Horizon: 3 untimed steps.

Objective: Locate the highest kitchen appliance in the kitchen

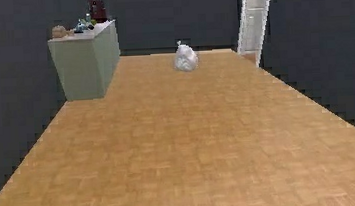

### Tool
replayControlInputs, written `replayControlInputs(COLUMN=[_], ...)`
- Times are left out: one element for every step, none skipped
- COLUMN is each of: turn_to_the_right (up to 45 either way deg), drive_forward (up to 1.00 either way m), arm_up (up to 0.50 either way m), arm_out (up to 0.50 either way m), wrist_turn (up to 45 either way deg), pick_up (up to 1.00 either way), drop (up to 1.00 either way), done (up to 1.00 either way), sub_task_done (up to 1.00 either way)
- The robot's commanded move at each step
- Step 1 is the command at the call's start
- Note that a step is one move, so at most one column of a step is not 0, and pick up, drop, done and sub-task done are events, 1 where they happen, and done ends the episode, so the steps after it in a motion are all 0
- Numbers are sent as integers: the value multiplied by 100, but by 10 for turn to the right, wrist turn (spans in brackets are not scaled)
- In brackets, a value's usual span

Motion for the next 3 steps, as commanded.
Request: replayControlInputs(turn_to_the_right=[-60, 0, -30], drive_forward=[0, 35, 0], arm_up=[0, 0, 0], arm_out=[0, 0, 0], wrist_turn=[0, 0, 0], pick_up=[0, 0, 0], drop=[0, 0, 0], done=[0, 0, 0], sub_task_done=[0, 0, 0])
